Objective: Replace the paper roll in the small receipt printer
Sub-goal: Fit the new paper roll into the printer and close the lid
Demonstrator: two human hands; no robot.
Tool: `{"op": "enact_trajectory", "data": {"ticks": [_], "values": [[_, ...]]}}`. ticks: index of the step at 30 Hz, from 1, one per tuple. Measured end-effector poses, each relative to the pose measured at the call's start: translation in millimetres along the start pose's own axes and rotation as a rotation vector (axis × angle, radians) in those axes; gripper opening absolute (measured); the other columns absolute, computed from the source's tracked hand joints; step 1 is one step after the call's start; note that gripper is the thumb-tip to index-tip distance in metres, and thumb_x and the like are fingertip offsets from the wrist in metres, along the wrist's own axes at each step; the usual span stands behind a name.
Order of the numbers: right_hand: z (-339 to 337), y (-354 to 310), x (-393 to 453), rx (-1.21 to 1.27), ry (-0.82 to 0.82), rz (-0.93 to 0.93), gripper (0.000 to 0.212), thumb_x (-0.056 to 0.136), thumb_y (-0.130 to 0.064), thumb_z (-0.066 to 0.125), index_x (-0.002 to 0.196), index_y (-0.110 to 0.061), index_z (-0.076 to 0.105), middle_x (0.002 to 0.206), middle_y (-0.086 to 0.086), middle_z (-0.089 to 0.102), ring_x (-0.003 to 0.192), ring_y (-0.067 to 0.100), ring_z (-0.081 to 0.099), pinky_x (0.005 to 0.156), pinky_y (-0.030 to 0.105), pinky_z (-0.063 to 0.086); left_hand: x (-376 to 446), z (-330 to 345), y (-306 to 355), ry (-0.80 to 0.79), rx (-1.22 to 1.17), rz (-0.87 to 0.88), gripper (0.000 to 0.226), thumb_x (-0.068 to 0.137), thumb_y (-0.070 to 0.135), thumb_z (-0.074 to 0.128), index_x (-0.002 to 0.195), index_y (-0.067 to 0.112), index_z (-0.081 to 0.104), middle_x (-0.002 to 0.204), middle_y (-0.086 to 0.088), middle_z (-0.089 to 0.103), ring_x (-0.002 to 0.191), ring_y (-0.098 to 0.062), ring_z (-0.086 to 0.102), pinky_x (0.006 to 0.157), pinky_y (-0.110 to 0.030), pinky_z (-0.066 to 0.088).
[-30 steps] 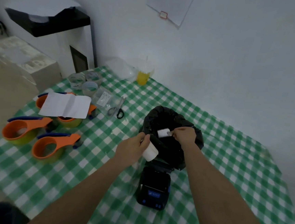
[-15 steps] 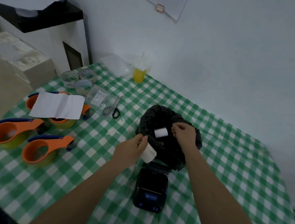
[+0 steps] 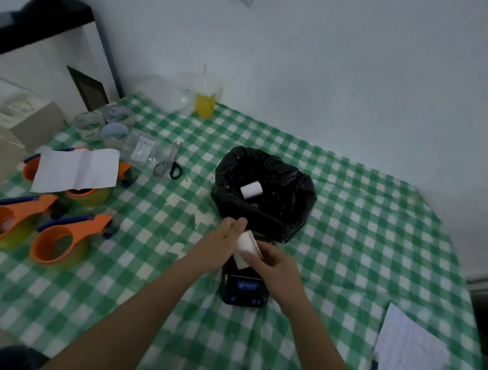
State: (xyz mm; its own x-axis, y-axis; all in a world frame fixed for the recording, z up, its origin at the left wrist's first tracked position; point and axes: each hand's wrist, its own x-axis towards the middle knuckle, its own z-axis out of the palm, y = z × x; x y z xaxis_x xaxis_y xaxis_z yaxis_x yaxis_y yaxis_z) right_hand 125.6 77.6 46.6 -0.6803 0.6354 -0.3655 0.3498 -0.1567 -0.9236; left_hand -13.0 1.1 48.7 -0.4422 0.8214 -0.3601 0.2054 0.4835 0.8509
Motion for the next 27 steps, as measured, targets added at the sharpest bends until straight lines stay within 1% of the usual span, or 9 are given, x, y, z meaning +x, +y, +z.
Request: {"op": "enact_trajectory", "data": {"ticks": [2, 4, 8, 14, 17, 19, 22, 24, 27], "values": [[2.7, 5.8, -0.8, 0.190, 0.084, 0.140, 0.023, 0.083, -0.022, 0.068, 0.105, -0.015, 0.069, 0.099, 0.005, 0.074, 0.091, 0.018, 0.071, 0.078, 0.028, 0.057, -0.7, 1.7, -1.0, 0.001, -0.058, -0.005, 0.072, 0.073, 0.078, 0.017, 0.112, 0.024, 0.044, 0.097, -0.007, 0.056, 0.090, -0.025, 0.057, 0.087, -0.040, 0.046], [3.1, 8.5, -4.7, 0.354, 0.117, 0.252, 0.023, 0.083, -0.023, 0.068, 0.103, -0.010, 0.068, 0.100, 0.010, 0.074, 0.090, 0.020, 0.071, 0.074, 0.025, 0.058, -8.0, 5.7, -0.2, -0.004, 0.025, 0.081, 0.060, 0.082, 0.065, 0.038, 0.125, 0.023, 0.038, 0.101, -0.004, 0.050, 0.089, -0.018, 0.052, 0.084, -0.036, 0.047], [1.3, 4.1, -11.2, 0.469, 0.105, 0.327, 0.025, 0.085, -0.023, 0.066, 0.101, -0.004, 0.065, 0.090, 0.011, 0.072, 0.077, 0.018, 0.071, 0.064, 0.024, 0.058, -12.6, 12.5, -8.5, -0.061, 0.346, 0.297, 0.073, 0.077, 0.044, 0.069, 0.137, 0.022, 0.032, 0.136, -0.002, 0.035, 0.123, -0.015, 0.035, 0.106, -0.032, 0.037], [-18.4, 8.9, -21.3, 0.412, 0.038, 0.196, 0.038, 0.087, -0.024, 0.059, 0.122, -0.009, 0.055, 0.103, 0.011, 0.069, 0.093, 0.023, 0.069, 0.088, 0.037, 0.054, -6.4, 5.0, -1.4, -0.144, -0.005, 0.189, 0.062, 0.075, 0.027, 0.076, 0.129, 0.025, 0.046, 0.128, 0.003, 0.050, 0.116, -0.011, 0.052, 0.095, -0.031, 0.053], [-37.5, 8.2, -30.4, 0.234, -0.105, 0.023, 0.063, 0.079, -0.006, 0.055, 0.137, -0.026, 0.038, 0.113, 0.013, 0.067, 0.105, 0.024, 0.066, 0.094, 0.037, 0.051, -4.0, -6.5, 4.6, -0.219, -0.136, 0.132, 0.056, 0.074, 0.021, 0.076, 0.125, 0.028, 0.052, 0.119, 0.010, 0.059, 0.111, -0.005, 0.057, 0.087, -0.020, 0.053], [-40.6, 3.7, -33.0, 0.064, -0.128, -0.074, 0.069, 0.085, 0.002, 0.057, 0.137, -0.036, 0.032, 0.108, 0.011, 0.070, 0.102, 0.018, 0.067, 0.091, 0.029, 0.053, 0.2, -12.3, 5.6, -0.279, -0.162, 0.107, 0.054, 0.074, 0.024, 0.077, 0.122, 0.028, 0.055, 0.120, 0.009, 0.062, 0.112, -0.007, 0.059, 0.092, -0.025, 0.050], [-41.0, -7.6, -26.7, -0.283, -0.049, -0.190, 0.065, 0.083, -0.010, 0.067, 0.125, -0.051, 0.038, 0.087, -0.008, 0.073, 0.084, 0.000, 0.067, 0.077, 0.015, 0.050, 2.3, -15.2, 9.8, -0.393, -0.178, 0.088, 0.051, 0.075, 0.020, 0.076, 0.123, 0.023, 0.057, 0.122, 0.003, 0.065, 0.111, -0.011, 0.063, 0.095, -0.029, 0.051], [-45.4, -12.5, -20.7, -0.511, -0.021, -0.295, 0.062, 0.077, -0.018, 0.074, 0.118, -0.054, 0.044, 0.085, -0.021, 0.060, 0.077, -0.005, 0.058, 0.075, 0.017, 0.044, 2.2, -18.0, 12.1, -0.463, -0.197, 0.050, 0.047, 0.079, 0.015, 0.072, 0.123, 0.022, 0.058, 0.123, 0.002, 0.065, 0.113, -0.013, 0.062, 0.094, -0.027, 0.051], [-48.4, -15.7, -14.4, -0.731, -0.101, -0.432, 0.058, 0.074, -0.030, 0.075, 0.123, -0.048, 0.049, 0.097, -0.018, 0.041, 0.091, -0.006, 0.037, 0.083, 0.012, 0.034, 4.6, -25.0, 10.0, -0.584, -0.170, -0.038, 0.040, 0.082, 0.018, 0.069, 0.120, 0.028, 0.059, 0.121, 0.004, 0.065, 0.115, -0.013, 0.060, 0.098, -0.027, 0.048]]}}
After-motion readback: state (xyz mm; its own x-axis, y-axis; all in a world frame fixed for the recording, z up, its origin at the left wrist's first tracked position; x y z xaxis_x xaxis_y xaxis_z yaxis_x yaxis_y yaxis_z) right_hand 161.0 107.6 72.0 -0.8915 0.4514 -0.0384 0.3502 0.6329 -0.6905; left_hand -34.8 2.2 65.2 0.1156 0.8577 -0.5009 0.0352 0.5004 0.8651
